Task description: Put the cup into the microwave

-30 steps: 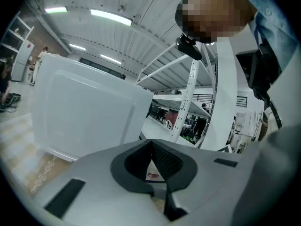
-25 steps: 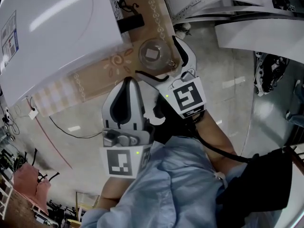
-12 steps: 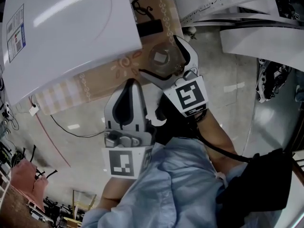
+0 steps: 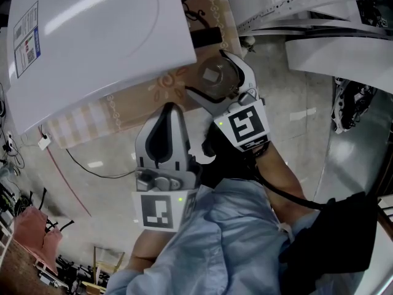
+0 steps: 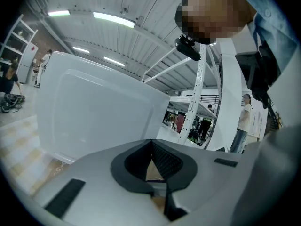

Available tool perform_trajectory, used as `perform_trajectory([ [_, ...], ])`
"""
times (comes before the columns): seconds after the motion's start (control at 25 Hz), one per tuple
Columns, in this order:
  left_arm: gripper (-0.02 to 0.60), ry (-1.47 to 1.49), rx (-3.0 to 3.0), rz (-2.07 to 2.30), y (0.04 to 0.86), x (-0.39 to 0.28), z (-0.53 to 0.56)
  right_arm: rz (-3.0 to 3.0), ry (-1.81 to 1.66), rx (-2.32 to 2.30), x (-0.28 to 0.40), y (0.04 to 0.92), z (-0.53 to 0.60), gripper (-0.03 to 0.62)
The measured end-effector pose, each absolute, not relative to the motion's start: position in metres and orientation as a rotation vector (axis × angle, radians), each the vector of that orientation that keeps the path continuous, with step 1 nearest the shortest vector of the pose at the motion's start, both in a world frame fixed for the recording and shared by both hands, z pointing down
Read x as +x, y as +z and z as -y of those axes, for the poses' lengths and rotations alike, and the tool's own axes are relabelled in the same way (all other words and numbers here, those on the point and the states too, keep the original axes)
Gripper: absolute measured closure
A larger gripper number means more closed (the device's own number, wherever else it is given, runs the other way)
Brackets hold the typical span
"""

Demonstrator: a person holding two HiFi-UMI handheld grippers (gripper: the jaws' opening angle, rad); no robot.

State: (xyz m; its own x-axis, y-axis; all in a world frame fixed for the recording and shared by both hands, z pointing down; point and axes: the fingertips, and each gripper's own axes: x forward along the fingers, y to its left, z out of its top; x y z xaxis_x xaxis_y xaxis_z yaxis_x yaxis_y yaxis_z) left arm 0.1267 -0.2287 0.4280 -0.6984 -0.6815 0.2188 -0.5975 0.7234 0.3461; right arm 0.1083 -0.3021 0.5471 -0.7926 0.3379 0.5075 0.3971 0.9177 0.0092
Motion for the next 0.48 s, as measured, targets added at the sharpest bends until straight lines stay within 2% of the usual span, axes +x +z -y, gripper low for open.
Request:
perform_trajectory([
  [0.16,0.574,-0.356,0.998,2.598,0.4279,0.1259,0.2258,2.565,-0.176,-0.513,0.1083,0.5485,0.3041,0.21],
  [0.48,0.574,-0.337,1.01,2.618,0.424,0.1258,0.2255,2.587,-0.171,-0.483,0.1084,0.5479,0.3051,0.215],
])
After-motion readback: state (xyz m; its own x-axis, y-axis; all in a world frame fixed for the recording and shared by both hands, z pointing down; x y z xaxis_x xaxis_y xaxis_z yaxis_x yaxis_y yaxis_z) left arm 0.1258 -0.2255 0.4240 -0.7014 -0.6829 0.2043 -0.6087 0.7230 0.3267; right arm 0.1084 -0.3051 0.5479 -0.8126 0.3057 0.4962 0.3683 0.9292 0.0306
